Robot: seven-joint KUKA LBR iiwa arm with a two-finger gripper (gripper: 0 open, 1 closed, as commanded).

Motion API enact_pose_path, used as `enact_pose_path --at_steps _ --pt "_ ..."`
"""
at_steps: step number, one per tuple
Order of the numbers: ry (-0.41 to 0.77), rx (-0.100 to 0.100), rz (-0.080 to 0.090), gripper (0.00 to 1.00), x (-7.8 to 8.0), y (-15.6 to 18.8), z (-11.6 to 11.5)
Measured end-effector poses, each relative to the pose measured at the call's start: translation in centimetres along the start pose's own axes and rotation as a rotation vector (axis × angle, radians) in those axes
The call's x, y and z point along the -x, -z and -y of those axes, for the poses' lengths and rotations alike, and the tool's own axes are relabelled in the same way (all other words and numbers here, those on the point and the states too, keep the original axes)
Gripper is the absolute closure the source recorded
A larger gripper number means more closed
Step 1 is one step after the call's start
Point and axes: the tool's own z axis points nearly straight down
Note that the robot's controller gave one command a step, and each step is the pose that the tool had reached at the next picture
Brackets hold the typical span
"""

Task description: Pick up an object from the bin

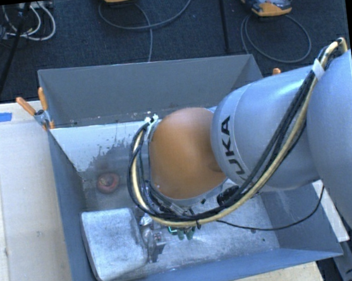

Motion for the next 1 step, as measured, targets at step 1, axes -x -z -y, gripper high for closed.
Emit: enact_pose_path --at_steps 1 --pt "0.433 -0.002 0.005 0.00 0.19 -3.13 5.10"
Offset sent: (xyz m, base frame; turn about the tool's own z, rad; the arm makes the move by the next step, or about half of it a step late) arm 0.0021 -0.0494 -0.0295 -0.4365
